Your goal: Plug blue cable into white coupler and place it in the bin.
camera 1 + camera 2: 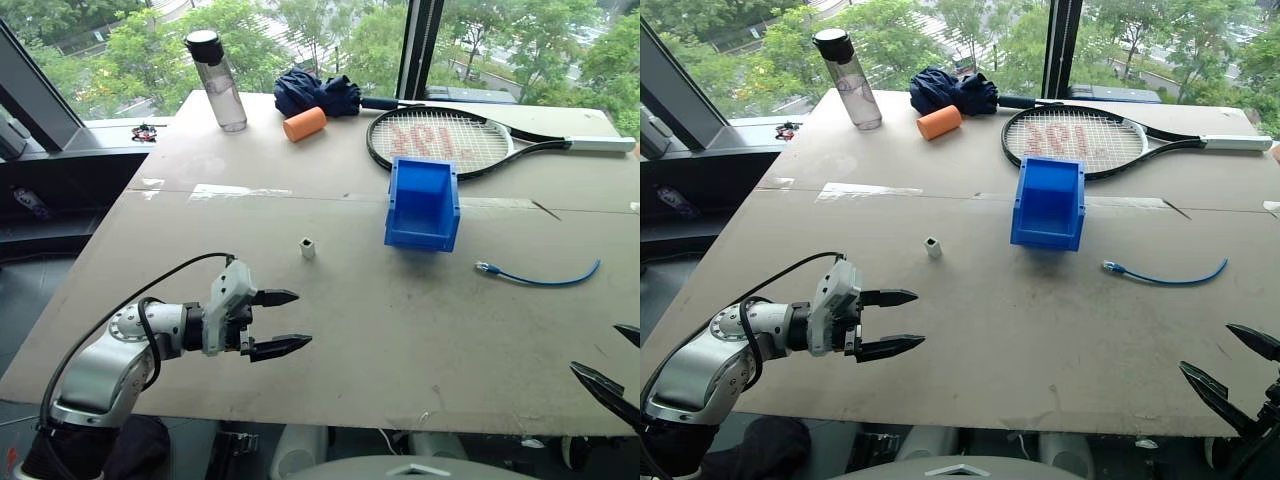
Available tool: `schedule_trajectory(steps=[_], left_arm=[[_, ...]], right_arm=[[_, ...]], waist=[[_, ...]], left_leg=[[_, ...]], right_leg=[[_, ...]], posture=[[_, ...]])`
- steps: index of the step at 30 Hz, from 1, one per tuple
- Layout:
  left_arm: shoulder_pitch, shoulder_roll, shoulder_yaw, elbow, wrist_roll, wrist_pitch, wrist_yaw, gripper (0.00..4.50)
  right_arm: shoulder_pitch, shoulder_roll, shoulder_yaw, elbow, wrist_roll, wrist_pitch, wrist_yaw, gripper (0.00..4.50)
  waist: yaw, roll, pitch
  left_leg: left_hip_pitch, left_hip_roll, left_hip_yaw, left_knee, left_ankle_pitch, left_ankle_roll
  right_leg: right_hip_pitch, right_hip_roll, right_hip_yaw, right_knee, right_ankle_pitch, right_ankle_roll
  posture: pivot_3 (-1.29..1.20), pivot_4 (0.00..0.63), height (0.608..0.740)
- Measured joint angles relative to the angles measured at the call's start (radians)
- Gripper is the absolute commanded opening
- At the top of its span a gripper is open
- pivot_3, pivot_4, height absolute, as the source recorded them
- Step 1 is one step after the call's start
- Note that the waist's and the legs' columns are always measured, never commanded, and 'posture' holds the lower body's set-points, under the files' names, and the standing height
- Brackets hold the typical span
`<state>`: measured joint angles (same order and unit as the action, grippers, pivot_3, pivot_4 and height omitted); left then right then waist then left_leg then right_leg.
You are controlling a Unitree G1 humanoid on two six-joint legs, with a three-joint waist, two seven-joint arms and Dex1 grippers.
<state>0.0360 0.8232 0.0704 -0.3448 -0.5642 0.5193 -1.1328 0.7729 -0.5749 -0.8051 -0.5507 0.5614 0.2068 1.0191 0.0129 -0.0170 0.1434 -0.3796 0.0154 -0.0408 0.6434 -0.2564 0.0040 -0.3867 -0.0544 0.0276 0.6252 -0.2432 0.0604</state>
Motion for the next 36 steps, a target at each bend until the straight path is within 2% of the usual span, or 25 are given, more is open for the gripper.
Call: schedule_trajectory(steps=[2, 6, 8, 10, 11, 14, 15, 18, 21, 23, 25, 27, 31, 32, 36], left_arm=[[0.001, -0.002, 0.002, -0.005, -0.006, 0.010, 0.010, 4.50], [-0.104, -0.079, -0.034, -0.119, -0.069, 0.099, 0.108, 4.50], [-0.132, -0.088, -0.053, -0.163, -0.080, 0.121, 0.135, 4.50], [-0.130, -0.088, -0.053, -0.166, -0.081, 0.133, 0.150, 4.50], [-0.149, -0.097, -0.072, -0.167, -0.081, 0.147, 0.165, 4.50], [-0.158, -0.107, -0.087, -0.188, -0.087, 0.154, 0.181, 4.50], [-0.164, -0.109, -0.093, -0.193, -0.087, 0.158, 0.189, 4.50], [-0.179, -0.114, -0.100, -0.200, -0.091, 0.166, 0.206, 4.50], [-0.177, -0.118, -0.102, -0.211, -0.094, 0.167, 0.220, 4.50], [-0.169, -0.118, -0.101, -0.216, -0.094, 0.167, 0.225, 4.50], [-0.151, -0.117, -0.097, -0.219, -0.094, 0.165, 0.233, 4.50], [-0.144, -0.117, -0.095, -0.223, -0.094, 0.165, 0.242, 4.50], [-0.129, -0.115, -0.085, -0.225, -0.095, 0.163, 0.243, 4.50], [-0.126, -0.115, -0.082, -0.225, -0.095, 0.161, 0.243, 4.50], [-0.114, -0.114, -0.078, -0.224, -0.095, 0.152, 0.242, 4.50]], right_arm=[[-0.021, -0.009, 0.006, 0.000, 0.000, 0.011, -0.010, 4.43], [-0.287, -0.160, 0.141, -0.041, 0.033, 0.177, -0.139, 4.43], [-0.410, -0.248, 0.229, -0.068, 0.017, 0.290, -0.223, 4.43], [-0.482, -0.288, 0.284, -0.047, 0.008, 0.356, -0.251, 4.43], [-0.568, -0.332, 0.346, -0.007, 0.015, 0.418, -0.254, 4.43], [-0.718, -0.376, 0.466, 0.073, 0.024, 0.520, -0.252, 4.43], [-0.813, -0.403, 0.562, 0.146, 0.003, 0.558, -0.235, 4.43], [-0.995, -0.410, 0.740, 0.304, -0.059, 0.623, -0.210, 4.43], [-1.096, -0.387, 0.848, 0.447, -0.132, 0.638, -0.202, 4.43], [-1.148, -0.354, 0.913, 0.556, -0.189, 0.621, -0.201, 3.91], [-1.209, -0.320, 0.949, 0.641, -0.235, 0.588, -0.196, 3.13], [-1.246, -0.307, 0.965, 0.702, -0.265, 0.566, -0.183, 2.09], [-1.253, -0.293, 0.967, 0.724, -0.282, 0.538, -0.149, 0.31], [-1.248, -0.292, 0.966, 0.721, -0.282, 0.532, -0.144, 0.06], [-1.161, -0.295, 0.922, 0.621, -0.278, 0.482, -0.123, 0.06]], waist=[[0.000, 0.000, 0.000], [-0.010, -0.002, 0.002], [-0.007, -0.002, 0.001], [-0.002, -0.003, 0.001], [-0.002, -0.002, 0.002], [0.001, -0.003, 0.002], [-0.001, -0.004, 0.002], [-0.004, -0.003, 0.003], [-0.002, -0.003, 0.003], [-0.001, -0.003, 0.003], [-0.006, -0.003, 0.003], [-0.011, -0.005, 0.002], [-0.016, -0.006, 0.001], [-0.017, -0.007, 0.001], [-0.015, -0.007, 0.001]], left_leg=[[0.000, 0.000, 0.002, 0.000, 0.000, 0.000], [0.001, 0.002, 0.004, 0.004, 0.000, 0.000], [0.000, -0.003, 0.006, 0.004, 0.000, 0.001], [0.000, -0.003, 0.004, 0.003, -0.001, 0.002], [-0.001, -0.003, 0.005, 0.004, -0.001, 0.002], [-0.001, -0.003, 0.003, 0.004, -0.002, 0.004], [-0.001, -0.003, 0.005, 0.004, -0.002, 0.004], [0.000, -0.004, 0.006, 0.005, -0.002, 0.004], [-0.001, -0.004, 0.005, 0.005, -0.002, 0.004], [-0.001, -0.004, 0.005, 0.005, -0.002, 0.004], [0.000, -0.004, 0.006, 0.005, -0.002, 0.004], [0.000, -0.004, 0.006, 0.005, -0.002, 0.004], [0.000, -0.004, 0.006, 0.006, -0.002, 0.004], [0.000, -0.004, 0.006, 0.006, -0.002, 0.004], [0.000, -0.004, 0.005, 0.006, -0.002, 0.004]], right_leg=[[0.000, 0.000, 0.000, 0.000, 0.000, 0.000], [0.000, 0.001, 0.005, 0.001, 0.001, 0.000], [0.000, 0.003, 0.004, 0.001, 0.003, -0.004], [0.000, 0.004, 0.002, 0.001, 0.003, -0.004], [0.000, 0.004, 0.003, 0.000, 0.003, -0.004], [0.000, 0.004, 0.002, 0.000, 0.003, -0.004], [0.000, 0.004, 0.003, 0.000, 0.003, -0.004], [0.000, 0.003, 0.003, 0.000, 0.003, -0.004], [0.000, 0.003, 0.003, 0.000, 0.003, -0.004], [0.000, 0.003, 0.003, 0.000, 0.003, -0.004], [0.000, 0.003, 0.004, 0.000, 0.004, -0.003], [0.000, 0.004, 0.004, 0.000, 0.004, -0.003], [0.001, 0.004, 0.004, 0.001, 0.004, -0.003], [0.001, 0.004, 0.004, 0.001, 0.004, -0.003], [0.001, 0.004, 0.003, 0.001, 0.005, 0.000]], posture=[[0.00, 0.150, 0.740], [0.00, 0.150, 0.740], [0.00, 0.150, 0.740], [0.00, 0.150, 0.740], [0.00, 0.150, 0.740], [0.00, 0.150, 0.740], [0.00, 0.150, 0.740], [0.00, 0.150, 0.740], [0.00, 0.150, 0.740], [0.00, 0.150, 0.740], [0.00, 0.150, 0.740], [0.00, 0.150, 0.740], [0.00, 0.150, 0.740], [0.00, 0.150, 0.740], [0.00, 0.150, 0.740]])
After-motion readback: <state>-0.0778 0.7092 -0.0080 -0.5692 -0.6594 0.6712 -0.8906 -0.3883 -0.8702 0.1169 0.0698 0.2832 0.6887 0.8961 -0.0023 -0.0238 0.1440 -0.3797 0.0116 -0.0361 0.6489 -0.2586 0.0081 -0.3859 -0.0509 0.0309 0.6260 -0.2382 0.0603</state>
